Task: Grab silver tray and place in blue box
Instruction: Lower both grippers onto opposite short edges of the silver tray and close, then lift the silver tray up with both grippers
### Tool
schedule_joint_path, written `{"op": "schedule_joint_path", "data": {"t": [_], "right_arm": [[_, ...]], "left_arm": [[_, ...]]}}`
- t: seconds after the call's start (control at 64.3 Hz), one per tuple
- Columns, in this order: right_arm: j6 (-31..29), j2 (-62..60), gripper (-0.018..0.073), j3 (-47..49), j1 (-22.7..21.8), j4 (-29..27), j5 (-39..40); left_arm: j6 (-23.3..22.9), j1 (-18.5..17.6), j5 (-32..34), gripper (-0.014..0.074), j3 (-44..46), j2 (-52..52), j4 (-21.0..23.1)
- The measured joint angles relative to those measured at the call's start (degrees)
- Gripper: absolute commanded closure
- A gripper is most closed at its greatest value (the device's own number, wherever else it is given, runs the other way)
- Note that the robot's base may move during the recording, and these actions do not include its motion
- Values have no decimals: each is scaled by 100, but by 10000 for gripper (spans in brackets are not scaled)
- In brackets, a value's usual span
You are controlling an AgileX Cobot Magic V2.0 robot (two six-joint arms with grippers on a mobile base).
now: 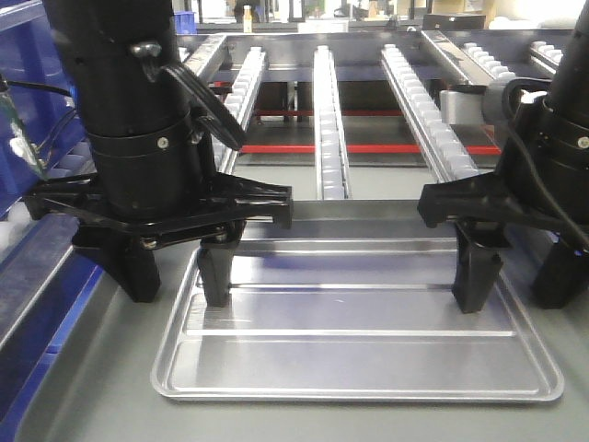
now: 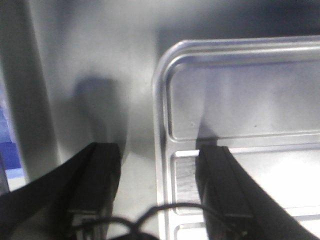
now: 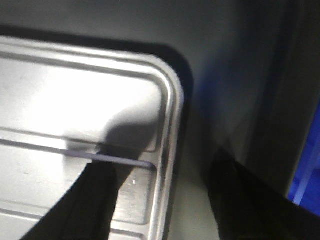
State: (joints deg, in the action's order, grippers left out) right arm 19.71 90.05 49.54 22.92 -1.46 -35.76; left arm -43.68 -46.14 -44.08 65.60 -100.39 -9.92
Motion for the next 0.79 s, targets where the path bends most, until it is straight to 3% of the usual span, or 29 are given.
{"op": "schedule_joint_path", "data": {"t": [0.202, 0.436, 0.794], "right_arm": [[-8, 0, 258, 0, 0, 40, 0], [-8, 14, 515, 0, 13, -11, -15], [-8, 14, 502, 48, 13, -23, -91]], "left_arm": [[-9, 0, -60, 387, 0, 0, 37], [-9, 0, -62, 685, 15, 0, 37], [-115, 0, -52, 693, 24, 0, 33]]}}
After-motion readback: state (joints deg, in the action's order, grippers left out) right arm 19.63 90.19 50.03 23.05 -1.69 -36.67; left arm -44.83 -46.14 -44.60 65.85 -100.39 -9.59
